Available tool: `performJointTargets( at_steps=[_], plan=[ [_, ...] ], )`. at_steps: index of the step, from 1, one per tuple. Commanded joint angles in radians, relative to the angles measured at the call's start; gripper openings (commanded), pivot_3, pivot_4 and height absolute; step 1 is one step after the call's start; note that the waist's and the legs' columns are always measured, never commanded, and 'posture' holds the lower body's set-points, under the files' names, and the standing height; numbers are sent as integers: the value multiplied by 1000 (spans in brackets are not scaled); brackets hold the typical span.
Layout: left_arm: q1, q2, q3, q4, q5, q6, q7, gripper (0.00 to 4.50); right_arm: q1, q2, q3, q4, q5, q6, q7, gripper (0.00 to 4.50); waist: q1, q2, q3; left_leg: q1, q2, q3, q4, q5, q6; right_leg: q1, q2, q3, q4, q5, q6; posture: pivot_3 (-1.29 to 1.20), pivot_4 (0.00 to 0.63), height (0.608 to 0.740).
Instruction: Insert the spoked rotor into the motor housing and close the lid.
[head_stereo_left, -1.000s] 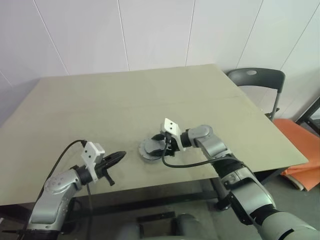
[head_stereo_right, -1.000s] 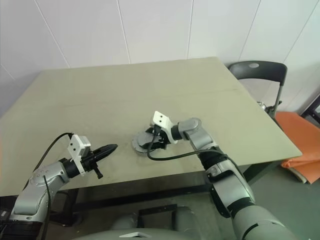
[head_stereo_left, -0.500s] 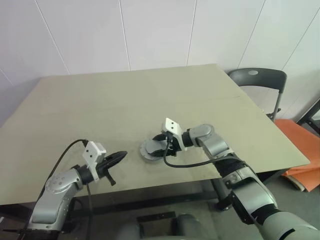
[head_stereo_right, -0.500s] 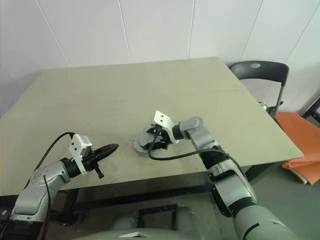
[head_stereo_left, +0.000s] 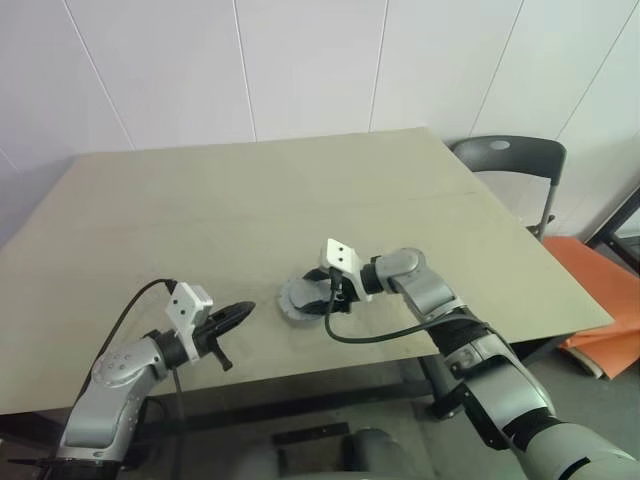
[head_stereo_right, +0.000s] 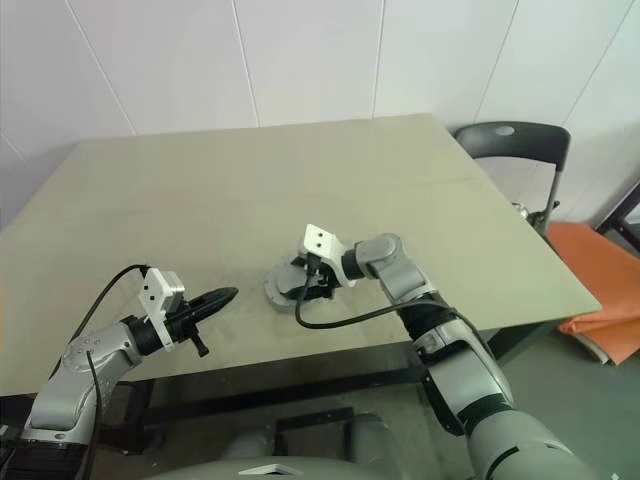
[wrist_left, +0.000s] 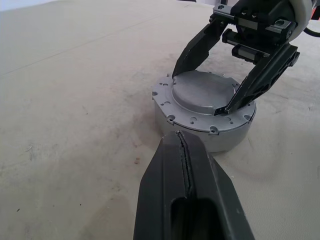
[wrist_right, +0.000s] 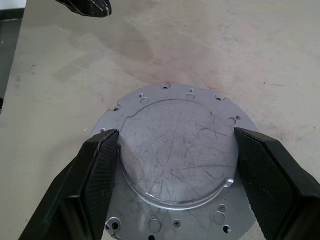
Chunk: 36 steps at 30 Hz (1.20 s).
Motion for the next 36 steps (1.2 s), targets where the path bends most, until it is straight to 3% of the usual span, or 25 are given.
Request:
performJointTargets(
  at_steps=[1,7,16,22,36],
  plan=[
    [-12,6,12,-16,-5,-21,-6,0,28,-31,51,-21,-18,51,61,3244,2,0,0,0,0,0,0,0,-1,0,0,0,0,0,0,0,0,740],
    [-13,5,11,-22,-3,-17,-3,0,73,-101,118,-102,-13,148,180,3244,23,1,-4,0,-1,1,0,-7,-8,0,0,0,1,-1,1,0,0,740],
    [-29,3,3,-25,-3,-7,3,0,79,-105,114,-98,-39,115,127,3244,31,-3,-14,1,-2,5,2,-18,-3,0,1,4,3,-7,3,0,0,740],
    [-38,3,3,-23,0,-8,5,0,85,-124,138,-59,-78,59,111,3244,27,-2,-15,15,0,5,3,-21,-7,10,1,4,1,-9,5,0,0,740],
    [-32,-4,-3,-22,4,-11,9,0,34,-57,82,24,-53,0,25,3244,-1,1,-16,22,6,3,2,-21,-8,17,2,-6,-8,-9,5,0,0,740]
  ],
)
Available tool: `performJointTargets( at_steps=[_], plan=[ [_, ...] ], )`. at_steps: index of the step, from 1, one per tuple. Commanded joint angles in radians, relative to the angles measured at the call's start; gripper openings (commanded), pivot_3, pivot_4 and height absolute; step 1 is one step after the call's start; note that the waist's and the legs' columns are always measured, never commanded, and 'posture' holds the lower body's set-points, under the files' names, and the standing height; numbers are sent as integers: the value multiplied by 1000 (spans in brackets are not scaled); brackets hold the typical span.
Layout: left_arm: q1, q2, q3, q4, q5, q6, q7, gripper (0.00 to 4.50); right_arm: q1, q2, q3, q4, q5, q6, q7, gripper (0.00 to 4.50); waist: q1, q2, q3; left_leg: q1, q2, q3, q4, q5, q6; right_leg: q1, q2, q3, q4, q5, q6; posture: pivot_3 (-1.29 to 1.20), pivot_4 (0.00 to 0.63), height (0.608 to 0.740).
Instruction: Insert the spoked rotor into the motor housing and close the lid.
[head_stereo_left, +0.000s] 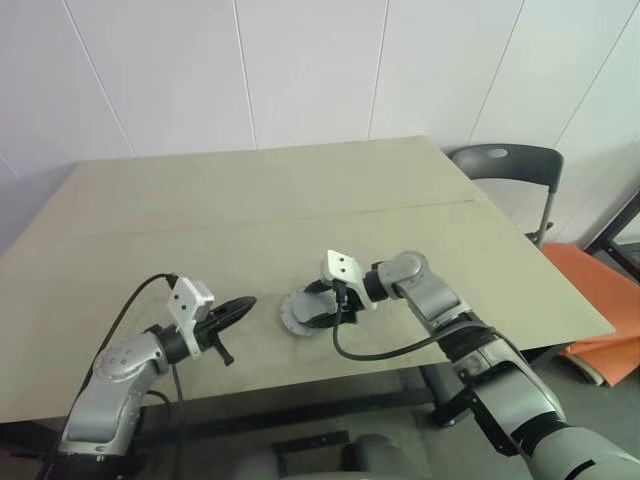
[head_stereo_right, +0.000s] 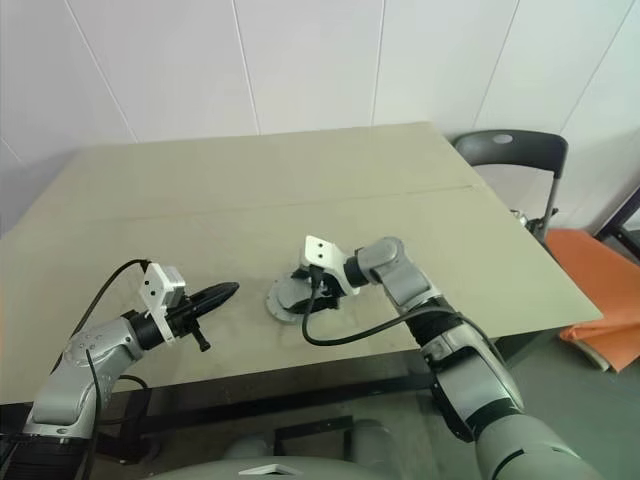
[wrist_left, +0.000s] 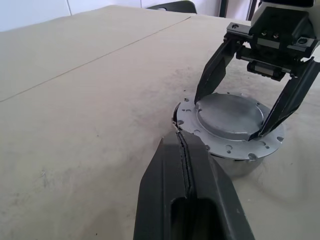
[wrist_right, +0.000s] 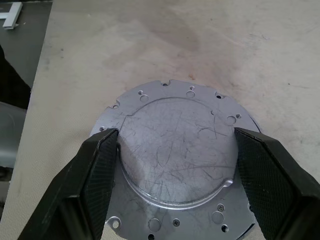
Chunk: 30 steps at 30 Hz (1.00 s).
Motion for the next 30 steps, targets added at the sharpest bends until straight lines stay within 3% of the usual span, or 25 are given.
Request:
performJointTargets(
  at_steps=[1,8,12,18,30],
  plan=[
    [-5,0,0,-22,3,-14,4,0,7,-12,23,72,-59,6,-46,3244,0,2,0,0,1,-1,-1,0,0,1,0,-2,-3,0,0,0,0,740],
    [0,-4,-3,-13,5,-24,-1,0,-20,32,-41,71,10,73,-40,3244,1,3,-1,-6,6,-1,-1,0,0,0,-2,-9,-9,1,-1,0,0,740],
    [3,-7,-4,-13,5,-27,-3,0,-22,38,-59,60,29,97,-36,3244,3,3,-1,-11,5,2,1,0,0,-7,-3,-9,-2,4,-6,0,0,740],
    [5,-9,-7,-14,6,-29,-3,0,-18,15,-32,63,7,85,-30,3244,7,2,-1,-12,2,0,-1,2,3,-17,-1,-9,11,6,-9,0,0,740],
    [0,-7,-10,-21,1,-21,1,0,-24,7,-21,75,-14,71,-56,3244,6,3,-1,-12,2,0,2,0,1,-17,-2,-9,10,6,-10,0,0,740]
  ],
)
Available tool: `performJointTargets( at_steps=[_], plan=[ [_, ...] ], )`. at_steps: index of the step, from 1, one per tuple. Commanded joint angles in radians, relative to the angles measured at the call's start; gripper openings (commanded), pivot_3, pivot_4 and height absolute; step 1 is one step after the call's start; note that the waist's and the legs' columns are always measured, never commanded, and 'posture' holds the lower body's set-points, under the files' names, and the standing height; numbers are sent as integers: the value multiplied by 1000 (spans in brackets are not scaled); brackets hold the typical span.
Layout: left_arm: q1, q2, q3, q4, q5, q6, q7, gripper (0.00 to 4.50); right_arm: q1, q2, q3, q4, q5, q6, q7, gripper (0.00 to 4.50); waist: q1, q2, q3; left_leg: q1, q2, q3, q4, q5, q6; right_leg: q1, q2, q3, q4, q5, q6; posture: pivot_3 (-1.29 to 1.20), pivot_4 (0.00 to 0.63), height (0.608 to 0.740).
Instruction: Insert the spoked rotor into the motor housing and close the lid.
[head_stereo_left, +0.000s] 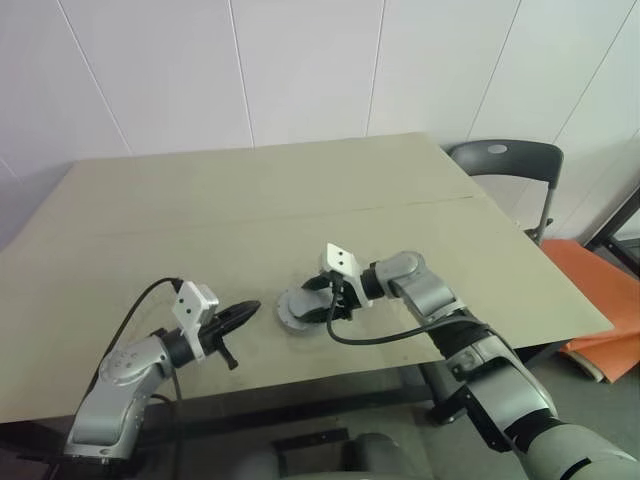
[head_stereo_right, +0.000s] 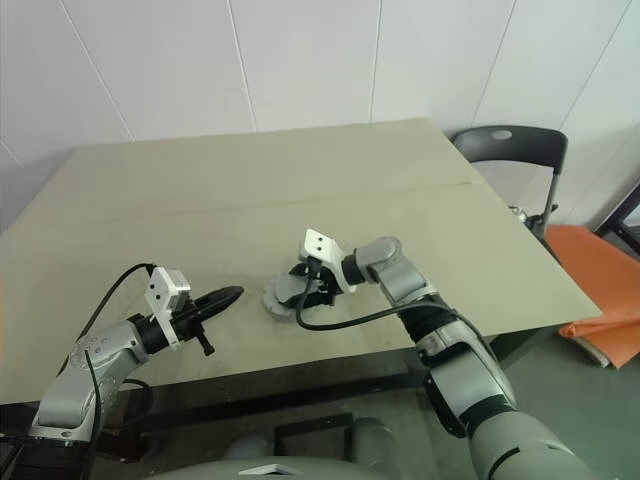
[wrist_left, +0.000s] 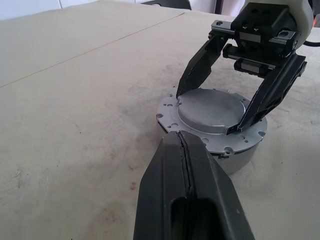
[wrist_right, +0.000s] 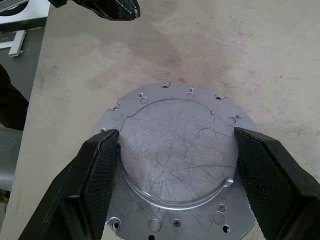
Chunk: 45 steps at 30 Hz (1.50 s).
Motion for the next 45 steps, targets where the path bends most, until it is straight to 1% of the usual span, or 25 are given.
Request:
performJointTargets(
  at_steps=[1,21,34,36,38,45],
  plan=[
    [-12,4,9,-22,-1,-15,2,0,-5,-26,16,34,-52,11,-33,3244,0,0,0,0,0,0,0,0,0,0,0,0,0,0,0,0,0,740],
    [-17,4,8,-26,-3,-8,4,0,11,-14,16,28,-55,4,-98,3244,-1,0,0,0,0,-1,0,0,0,-1,0,0,0,0,0,0,0,740],
    [-16,3,9,-26,-4,-7,5,0,6,-17,30,49,-71,-22,-116,3244,-3,1,0,0,0,-1,0,0,-1,-2,1,-1,-6,0,0,0,0,740],
    [-16,3,8,-26,-4,-7,5,0,7,-17,32,49,-72,-19,-119,3244,-3,1,0,-1,1,-2,-1,0,-1,-1,1,-2,-10,0,0,0,0,740],
    [-16,2,8,-26,-4,-7,5,0,10,-20,40,48,-79,-15,-120,3244,-3,2,1,-1,1,-3,-2,0,-1,-1,2,-3,-14,0,0,0,0,740],
    [-19,1,5,-22,-3,-9,3,0,24,-45,86,47,-113,22,-98,3244,-3,3,-1,-1,2,-2,-1,0,-1,-1,0,-3,-16,0,0,0,0,740]
  ],
)
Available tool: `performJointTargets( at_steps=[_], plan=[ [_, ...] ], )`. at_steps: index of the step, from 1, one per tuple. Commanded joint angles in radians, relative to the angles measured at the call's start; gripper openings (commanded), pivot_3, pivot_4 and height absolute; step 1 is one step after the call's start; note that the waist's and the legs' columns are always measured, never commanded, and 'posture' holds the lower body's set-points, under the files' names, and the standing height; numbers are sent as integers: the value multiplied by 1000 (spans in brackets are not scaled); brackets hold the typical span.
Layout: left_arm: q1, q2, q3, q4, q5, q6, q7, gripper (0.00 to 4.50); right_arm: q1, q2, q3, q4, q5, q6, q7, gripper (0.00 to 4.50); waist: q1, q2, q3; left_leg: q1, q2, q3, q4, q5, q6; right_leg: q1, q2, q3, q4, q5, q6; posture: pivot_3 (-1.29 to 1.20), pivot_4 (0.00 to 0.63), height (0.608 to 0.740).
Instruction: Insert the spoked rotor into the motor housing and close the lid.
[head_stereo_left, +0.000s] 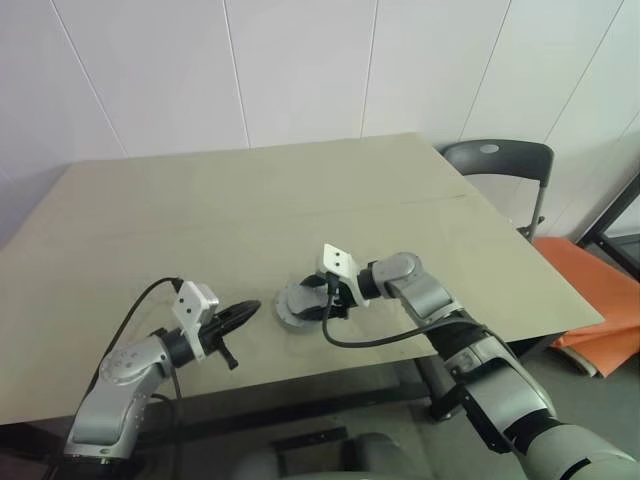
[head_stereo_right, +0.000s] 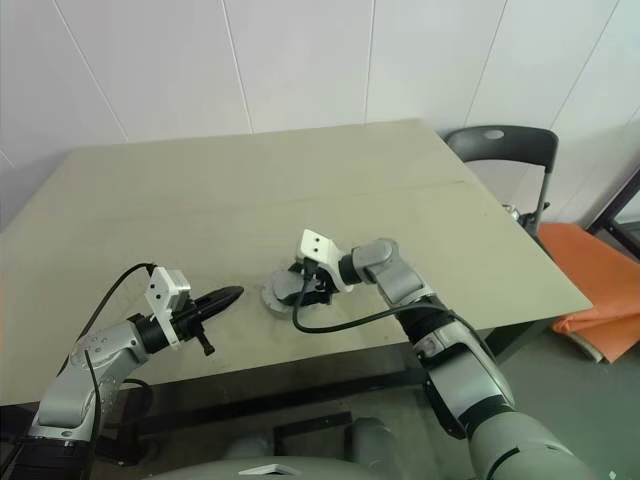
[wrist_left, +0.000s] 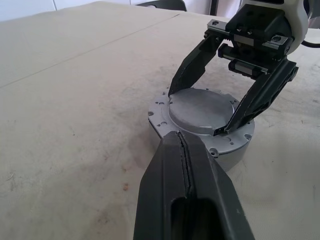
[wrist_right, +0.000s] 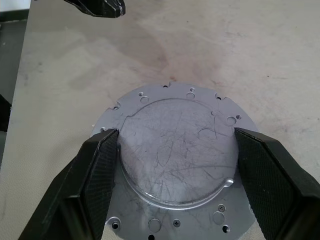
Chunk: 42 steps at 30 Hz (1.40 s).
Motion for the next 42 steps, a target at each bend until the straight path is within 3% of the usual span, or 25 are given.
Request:
performJointTargets(
  at_steps=[1,5,7,9,11,12,13,14,15,16,21,24,28,31,36,42],
  plan=[
    [-18,1,5,-21,-2,-13,2,0,25,-52,60,48,-100,57,-23,3244,1,3,-2,0,0,0,0,0,0,0,0,0,-1,0,0,0,0,740],
    [-20,1,4,-23,-3,-13,4,0,28,-59,71,46,-106,89,-17,3244,0,16,-6,-2,4,0,-1,0,0,3,3,-3,-11,0,0,0,0,740],
    [-21,1,3,-25,-2,-12,5,0,27,-62,75,46,-110,100,-20,3244,2,22,-9,-7,19,0,-5,0,0,16,6,-13,-34,5,2,0,0,740],
    [-21,1,3,-26,-3,-11,6,0,24,-62,75,55,-114,104,-36,3244,3,21,-16,-13,28,9,-8,0,0,18,-3,-22,-34,6,1,0,0,740],
    [-20,2,3,-27,-3,-10,6,0,18,-64,78,68,-119,112,-47,3244,3,24,-19,-6,33,15,-8,0,0,14,-1,-23,-34,9,0,0,0,740],
    [-20,2,3,-27,-3,-10,6,0,15,-66,81,73,-122,120,-47,3244,6,33,-24,-9,35,14,-9,0,0,16,4,-27,-44,17,0,0,0,740],
    [-20,2,3,-27,-4,-10,6,0,13,-69,86,76,-123,128,-46,3244,19,23,-28,-24,50,14,-16,0,0,27,10,-30,-62,39,-4,0,0,740],
    [-20,3,3,-27,-4,-10,6,0,13,-73,93,80,-127,135,-43,3244,33,-2,-30,-24,52,30,-25,0,0,19,-8,-36,9,31,-10,0,0,740],
    [-20,3,3,-27,-4,-10,6,0,13,-75,98,83,-130,140,-43,3244,41,-11,-24,-5,45,57,-28,0,1,24,-33,-27,83,-51,-6,0,0,740],
    [-20,3,4,-27,-4,-10,6,0,12,-77,102,87,-132,145,-46,3244,58,-16,-22,12,33,61,-23,0,0,32,-36,-14,87,-99,1,0,0,740],
    [-18,1,5,-28,-3,-11,6,0,8,-77,106,102,-135,148,-65,3244,54,22,-14,17,11,13,-13,0,-1,41,-35,-34,79,-101,-7,0,0,740],
    [-19,1,5,-27,-3,-10,5,0,5,-76,106,103,-134,151,-64,3244,44,37,-13,17,6,-18,-3,0,-1,57,-34,-49,57,-101,-6,0,0,740],
    [-21,-1,3,-23,-1,-12,6,0,5,-70,99,97,-119,166,-49,3244,30,27,-11,16,-2,-24,-6,0,-1,60,-42,-48,41,-100,-5,0,0,740],
    [-21,-1,3,-22,-1,-13,5,0,11,-74,112,83,-115,190,-19,3244,29,25,-11,16,-5,-18,-8,0,-1,60,-52,-48,37,-98,-2,0,0,740],
    [-43,-11,-16,-13,4,-15,2,0,26,-77,116,61,-115,206,-4,3244,34,22,-12,16,-4,-17,-11,0,-1,58,-53,-48,35,-98,-1,0,0,740],
    [-215,-80,-137,147,73,-52,-32,0,21,-68,103,57,-115,204,-20,3244,49,16,-13,18,-5,-16,-16,0,-1,55,-52,-49,36,-86,6,0,0,740]
  ],
)
